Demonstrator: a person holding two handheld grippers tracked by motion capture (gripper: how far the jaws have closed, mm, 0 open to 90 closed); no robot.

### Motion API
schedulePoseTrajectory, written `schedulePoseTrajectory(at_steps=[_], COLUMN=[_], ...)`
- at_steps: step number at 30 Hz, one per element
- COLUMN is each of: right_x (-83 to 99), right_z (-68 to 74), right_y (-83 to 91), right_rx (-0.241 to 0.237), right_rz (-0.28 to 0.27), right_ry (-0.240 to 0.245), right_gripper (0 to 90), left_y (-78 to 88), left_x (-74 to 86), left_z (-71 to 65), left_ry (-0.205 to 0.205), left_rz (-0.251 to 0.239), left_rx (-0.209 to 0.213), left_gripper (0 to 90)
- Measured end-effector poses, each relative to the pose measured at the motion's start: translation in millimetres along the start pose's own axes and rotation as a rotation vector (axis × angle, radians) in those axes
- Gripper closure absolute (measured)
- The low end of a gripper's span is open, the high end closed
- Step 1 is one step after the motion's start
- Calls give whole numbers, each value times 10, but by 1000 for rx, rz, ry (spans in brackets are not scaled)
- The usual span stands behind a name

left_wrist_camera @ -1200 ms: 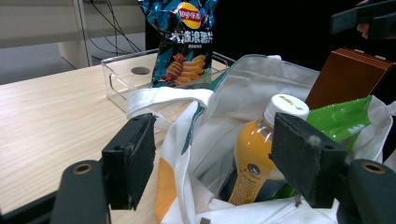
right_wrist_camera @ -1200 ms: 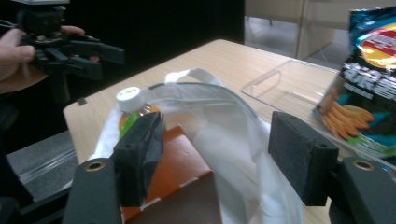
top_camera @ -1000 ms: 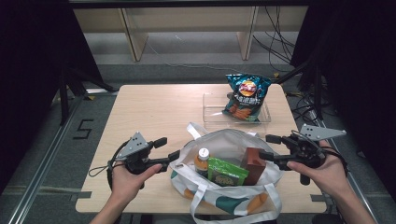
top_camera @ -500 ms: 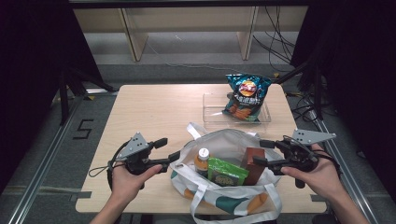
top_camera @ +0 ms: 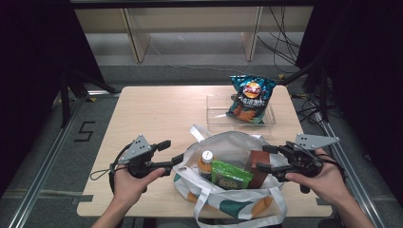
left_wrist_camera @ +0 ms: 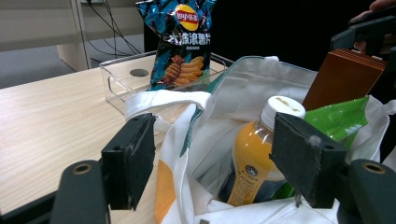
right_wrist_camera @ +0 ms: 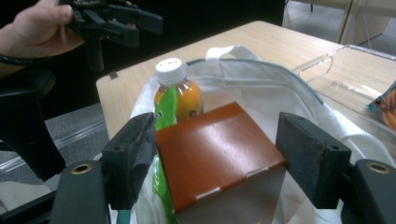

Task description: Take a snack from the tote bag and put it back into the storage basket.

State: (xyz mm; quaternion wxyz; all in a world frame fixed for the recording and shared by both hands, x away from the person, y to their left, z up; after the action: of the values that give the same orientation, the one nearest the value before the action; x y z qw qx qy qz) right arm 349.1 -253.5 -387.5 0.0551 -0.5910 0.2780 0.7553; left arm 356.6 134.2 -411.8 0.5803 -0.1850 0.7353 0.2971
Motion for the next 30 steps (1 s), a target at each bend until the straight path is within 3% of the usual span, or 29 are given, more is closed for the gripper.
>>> schedulePoseTrajectory(at_steps=[2,6,7,9,10,11,15,17,18,25,27,30], right_x=[22,46,51,71,81,90,143,161,171,205,212,212], right_z=[-33,-23,-30,-30,-36,-29,-29,-32,-25,-29,-20,-10], right_y=[-18,-42,-70,-68,-100,-104,-120,-119,-138,-138,-143,-137], right_rx=[-8,-19,-16,-34,-21,-42,-45,-49,-38,-54,-61,-65], right_rz=[9,36,15,55,29,32,48,63,48,89,74,77], right_ry=[31,16,26,18,25,13,13,21,14,43,34,59], right_gripper=[291,279,275,267,263,262,262,264,267,312,336,354], left_y=[4,4,2,-4,-2,-3,-4,-8,-10,-10,-12,-23], left_x=[-1,-2,0,5,7,8,13,11,11,18,18,18], left_z=[3,10,11,13,12,12,4,10,8,11,10,8], left_ry=[1,1,3,0,1,0,15,-5,-4,-2,-1,3], left_rz=[-3,-3,0,-1,4,5,5,6,6,7,7,2], left_rx=[1,1,0,4,1,1,-4,3,3,3,4,11], left_gripper=[300,299,299,299,299,299,298,298,298,298,298,298])
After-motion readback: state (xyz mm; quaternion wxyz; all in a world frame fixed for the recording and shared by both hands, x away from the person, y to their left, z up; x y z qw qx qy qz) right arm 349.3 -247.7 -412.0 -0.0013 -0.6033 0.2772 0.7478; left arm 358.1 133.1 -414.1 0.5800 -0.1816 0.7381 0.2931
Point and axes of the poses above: each handheld gripper's, and its own axes: y roughly backward along the jaws, x roughly out of its underside, z roughly to its left, the point moved 3 cm from there along -y, roughly forward along the jaws, and after that the axes turned 3 degrees about -z, right-handed, at the moved point
